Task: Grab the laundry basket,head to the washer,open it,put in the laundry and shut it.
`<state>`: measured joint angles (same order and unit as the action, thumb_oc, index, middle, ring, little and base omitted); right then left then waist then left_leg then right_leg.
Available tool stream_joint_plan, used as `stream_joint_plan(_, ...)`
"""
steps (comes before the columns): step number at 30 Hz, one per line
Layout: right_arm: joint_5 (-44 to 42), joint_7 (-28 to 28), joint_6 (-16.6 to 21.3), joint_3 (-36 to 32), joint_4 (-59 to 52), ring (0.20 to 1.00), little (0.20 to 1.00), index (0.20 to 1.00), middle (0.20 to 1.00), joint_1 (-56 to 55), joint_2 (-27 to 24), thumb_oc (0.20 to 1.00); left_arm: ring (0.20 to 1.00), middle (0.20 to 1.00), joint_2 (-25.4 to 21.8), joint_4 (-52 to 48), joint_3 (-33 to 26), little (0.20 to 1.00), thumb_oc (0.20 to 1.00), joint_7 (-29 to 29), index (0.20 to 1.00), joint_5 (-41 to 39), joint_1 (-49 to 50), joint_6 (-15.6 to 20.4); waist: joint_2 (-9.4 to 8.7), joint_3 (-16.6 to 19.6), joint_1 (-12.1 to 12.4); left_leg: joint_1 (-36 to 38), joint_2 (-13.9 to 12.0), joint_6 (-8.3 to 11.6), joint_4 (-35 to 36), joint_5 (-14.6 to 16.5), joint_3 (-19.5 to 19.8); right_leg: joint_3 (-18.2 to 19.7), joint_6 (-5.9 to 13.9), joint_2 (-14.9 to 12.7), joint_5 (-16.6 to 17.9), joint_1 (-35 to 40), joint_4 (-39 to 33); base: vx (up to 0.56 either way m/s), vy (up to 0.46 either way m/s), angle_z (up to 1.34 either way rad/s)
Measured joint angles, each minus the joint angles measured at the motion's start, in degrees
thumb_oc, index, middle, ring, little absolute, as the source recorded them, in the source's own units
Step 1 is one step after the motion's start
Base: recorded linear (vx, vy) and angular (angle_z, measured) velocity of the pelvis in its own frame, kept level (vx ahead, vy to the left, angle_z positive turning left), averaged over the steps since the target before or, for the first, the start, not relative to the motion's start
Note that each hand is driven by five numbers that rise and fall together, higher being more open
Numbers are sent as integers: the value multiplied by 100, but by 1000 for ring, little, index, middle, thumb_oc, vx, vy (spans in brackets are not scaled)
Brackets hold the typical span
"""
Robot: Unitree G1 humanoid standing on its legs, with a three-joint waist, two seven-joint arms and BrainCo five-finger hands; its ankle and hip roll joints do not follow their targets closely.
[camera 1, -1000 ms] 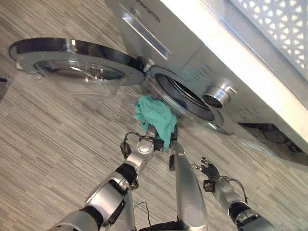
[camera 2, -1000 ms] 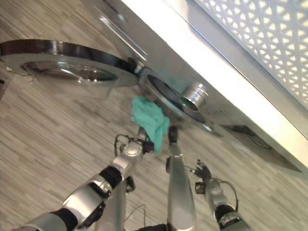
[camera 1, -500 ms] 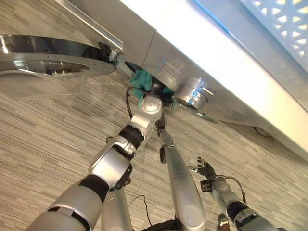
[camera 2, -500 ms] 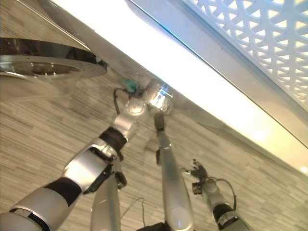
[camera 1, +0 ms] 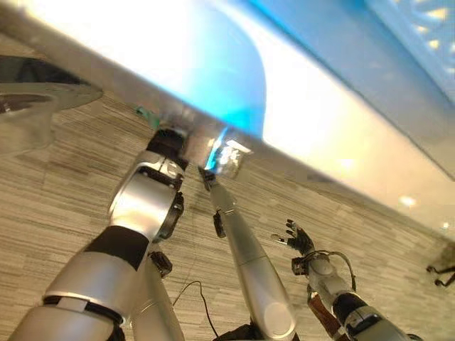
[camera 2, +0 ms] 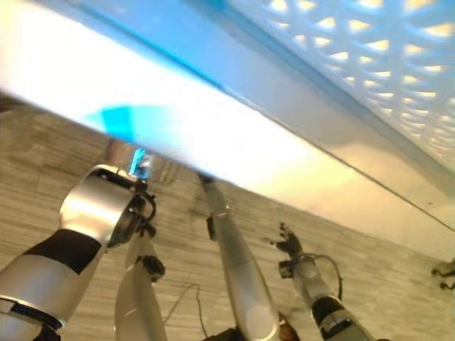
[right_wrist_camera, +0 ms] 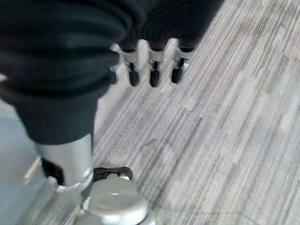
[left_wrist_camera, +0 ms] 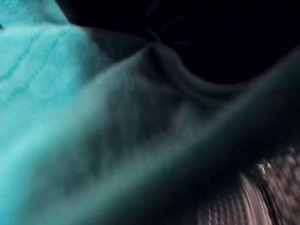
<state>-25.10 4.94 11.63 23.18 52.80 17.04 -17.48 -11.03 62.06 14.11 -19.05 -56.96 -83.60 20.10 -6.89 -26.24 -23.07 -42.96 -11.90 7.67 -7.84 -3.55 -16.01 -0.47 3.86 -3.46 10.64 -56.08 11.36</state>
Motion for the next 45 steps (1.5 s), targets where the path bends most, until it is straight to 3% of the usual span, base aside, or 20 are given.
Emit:
stream_joint_plan(2,-1,-6,-3,-11,-7,1000,1000,1000,1000,16,-69,1000,200,200,-11,-427,-24,200,200,163,200,-887,130,303,-11,-6,-4,-7,-14,12,18,-8,-28,37,-19,28,17,-11,-48,58,-47,-6)
stream_joint_plan(3,-1,-5,-9,-8,-5,1000,1000,1000,1000,8,-93,1000,555,555,-37,-715,-29,555,555,204,555,-1083,260,364,-11,-6,-1,-10,-17,13,21,-9,-37,48,-16,33,29,-13,-63,26,-39,-4)
stream_joint_plan(5,15,-3,-22,-28,-74,1000,1000,1000,1000,-122,-144,1000,1000,1000,-50,-1025,13,1000,1000,294,1000,-1409,386,557,-11,-6,-3,-4,-25,32,41,-23,-34,50,-17,43,30,-15,-63,8,-20,-1)
stream_joint_plan(8,13,-29,-90,-41,-161,1000,1000,1000,1000,-235,-170,1000,1000,1000,-188,-897,345,1000,1000,364,1000,-1459,419,466,-9,-7,34,99,-18,62,146,-49,-40,19,-42,45,53,31,-52,-9,1,-1)
stream_joint_plan(9,9,-54,-114,-74,-131,1000,1000,1000,1000,-221,-154,1000,1000,1000,-454,-373,789,1000,1000,462,1000,-1157,364,190,14,-8,56,264,-12,91,241,-75,-39,1,-56,51,59,158,-49,0,0,0)
stream_joint_plan(11,7,-106,-82,-160,-59,1000,1000,1000,1000,-253,-165,1000,1000,1000,-549,44,1047,1000,1000,473,1000,-614,393,-206,99,40,47,384,-14,108,319,-87,-31,-7,-21,55,15,253,-48,-61,-8,2)
stream_joint_plan(13,2,-151,-37,-197,31,1000,1000,1000,1000,-297,-238,1000,1000,1000,-738,647,2373,1000,1000,648,1000,934,139,-720,210,84,179,390,31,107,416,-157,-9,-26,-37,39,4,232,-49,-73,19,7)
stream_joint_plan(14,2,-200,-32,-192,89,1000,1000,1000,1000,-298,-322,1000,1000,1000,-894,668,2848,1000,1000,799,1000,2180,11,-1052,289,91,271,395,40,73,501,-204,2,-39,-43,23,2,214,-49,-44,39,9)
stream_joint_plan(18,0,-273,3,-177,182,1000,1000,1000,1000,-203,-442,1000,1000,1000,-977,902,4102,1000,1000,1053,1000,4822,-216,-1560,370,104,376,391,105,49,626,-301,60,-97,-54,-39,-22,207,-48,-27,27,12)
stream_joint_plan(19,1,-319,1,-164,179,1000,1000,1000,1000,-185,-508,1000,1000,1000,-906,820,4772,1000,1000,1241,1000,5786,-384,-1663,377,104,397,383,163,26,667,-329,106,-122,-55,-91,-21,206,-48,-32,54,20)
stream_joint_plan(22,3,-400,-19,-157,172,1000,1000,1000,1000,-206,-647,1000,1000,1000,-995,134,5382,1000,1000,1514,1000,6595,-540,-1648,476,124,426,377,237,7,712,-342,126,-137,-61,-172,-15,203,-38,-14,37,10)
stream_joint_plan(24,3,-410,-21,-155,149,1000,1000,1000,1000,-206,-656,1000,1000,1000,-1055,-54,5440,1000,1000,1600,1000,6801,-512,-1609,521,110,450,378,258,13,716,-346,127,-143,-67,-203,-10,202,-22,-14,55,4)
stream_joint_plan(30,4,-437,-161,-62,-389,1000,1000,1000,1000,-222,-792,1000,1000,1000,-1803,-2529,5341,1000,1000,1821,1000,6611,4,-1478,860,-24,764,508,409,-56,835,-412,146,-155,-103,-360,-73,202,179,-11,44,8)
stream_joint_plan(32,5,-433,-171,-62,-488,1000,1000,1000,1000,-226,-807,1000,1000,1000,-1792,-3100,4909,1000,1000,1810,1000,6164,499,-1441,1019,-25,803,554,491,-79,835,-422,233,-171,-51,-450,-240,198,405,-13,22,27)
stream_joint_plan(35,16,-423,-156,-63,-496,1000,1000,1000,1000,-228,-794,1000,1000,1000,-1760,-3298,4521,1000,1000,1801,1000,5740,867,-1407,1082,-2,852,597,553,-141,843,-408,318,-170,56,-498,-430,197,607,-18,7,16)
stream_joint_plan(36,53,-372,-156,-78,-490,1000,1000,1000,1000,-301,-787,1000,1000,1000,-1668,-3951,3694,1000,1000,1690,1000,5079,1824,-1266,1120,11,866,623,550,-144,842,-404,330,-168,38,-527,-481,195,667,0,0,0)
stream_joint_plan(39,127,-296,-157,-174,-461,1000,1000,1000,1000,-340,-679,1000,1000,1000,-1258,-4064,3314,1000,1000,1640,1000,4580,2657,-1137,1148,19,992,607,556,-147,812,-407,371,-196,28,-507,-510,179,719,-18,-3,2)
stream_joint_plan(40,128,-194,-156,-217,-438,1000,1000,1000,1000,-368,-693,1000,1000,1000,-870,-4079,2974,1000,1000,1530,1000,4325,3350,-1056,1156,24,983,599,524,-157,830,-400,389,-200,32,-508,-557,144,777,0,0,0)
stream_joint_plan(42,180,-107,-135,-249,-442,1000,1000,1000,1000,-366,-663,1000,1000,1000,-587,-3969,2778,1000,1000,1462,1000,4353,3931,-1055,1155,24,1010,527,517,-146,827,-409,429,-240,33,-480,-563,91,787,-22,-14,4)
stream_joint_plan(45,185,-15,-132,-284,-428,1000,1000,1000,1000,-400,-620,1000,1000,1000,-547,-3874,2646,1000,1000,1326,1000,4341,4292,-1064,1159,22,1057,504,488,-141,827,-414,449,-291,19,-463,-586,87,800,-9,2,4)
